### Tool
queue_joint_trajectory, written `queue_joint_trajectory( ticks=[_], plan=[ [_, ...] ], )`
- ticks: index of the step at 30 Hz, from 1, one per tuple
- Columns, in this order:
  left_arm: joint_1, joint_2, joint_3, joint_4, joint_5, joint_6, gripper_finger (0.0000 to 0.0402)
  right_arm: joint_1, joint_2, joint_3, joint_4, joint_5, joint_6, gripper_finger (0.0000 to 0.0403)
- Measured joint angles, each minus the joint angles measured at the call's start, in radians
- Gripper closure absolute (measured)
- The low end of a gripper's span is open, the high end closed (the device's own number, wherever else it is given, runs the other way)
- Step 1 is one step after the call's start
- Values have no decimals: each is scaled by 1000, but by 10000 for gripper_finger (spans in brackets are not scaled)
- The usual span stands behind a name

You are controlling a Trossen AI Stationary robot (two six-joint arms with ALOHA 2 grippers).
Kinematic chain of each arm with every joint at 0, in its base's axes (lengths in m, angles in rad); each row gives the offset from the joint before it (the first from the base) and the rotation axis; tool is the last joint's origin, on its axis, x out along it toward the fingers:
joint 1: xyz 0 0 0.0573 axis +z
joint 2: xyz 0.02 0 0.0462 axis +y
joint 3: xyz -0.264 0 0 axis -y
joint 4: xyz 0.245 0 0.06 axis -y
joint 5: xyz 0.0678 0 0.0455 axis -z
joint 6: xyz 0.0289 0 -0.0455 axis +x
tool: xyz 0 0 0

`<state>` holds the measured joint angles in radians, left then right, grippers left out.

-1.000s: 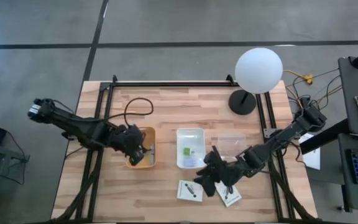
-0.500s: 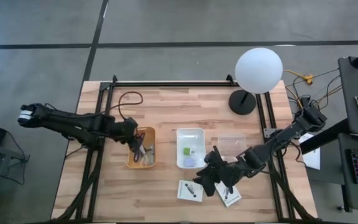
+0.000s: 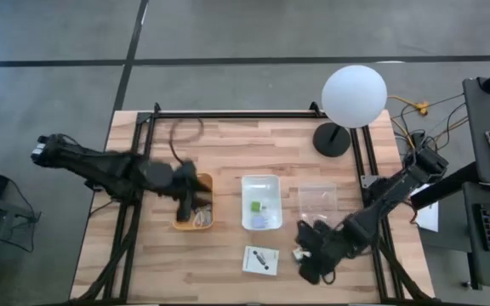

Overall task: Pick and place items into bin
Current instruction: Put the left white card reader box into the transparent bin

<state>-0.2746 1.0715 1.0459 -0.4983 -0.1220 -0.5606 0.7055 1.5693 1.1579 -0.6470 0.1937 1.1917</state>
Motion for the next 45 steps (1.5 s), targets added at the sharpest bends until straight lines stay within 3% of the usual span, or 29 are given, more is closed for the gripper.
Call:
queue_joint_trajectory(
  ticks=[5,9,12,20,26,35,40,45],
  plan=[
    [-152,330,119,61,-17,91,272,119,12,-4,-106,-36,280,220],
    [-179,590,236,29,-2,103,338,201,49,-9,-105,-41,515,244],
    [-174,688,345,92,12,95,389,244,100,-13,-106,-38,665,282],
    [-162,869,581,193,35,96,400,272,239,-2,-176,-19,860,380],
    [-156,1035,717,197,41,100,401,289,257,16,-312,34,988,394],
    [-138,1154,778,199,124,18,401,291,292,5,-209,20,934,394],
    [-145,1157,784,151,129,0,401,272,327,21,-105,97,884,394],
    [-168,1166,779,36,120,-36,402,232,341,46,-13,182,736,394]
  ],
)
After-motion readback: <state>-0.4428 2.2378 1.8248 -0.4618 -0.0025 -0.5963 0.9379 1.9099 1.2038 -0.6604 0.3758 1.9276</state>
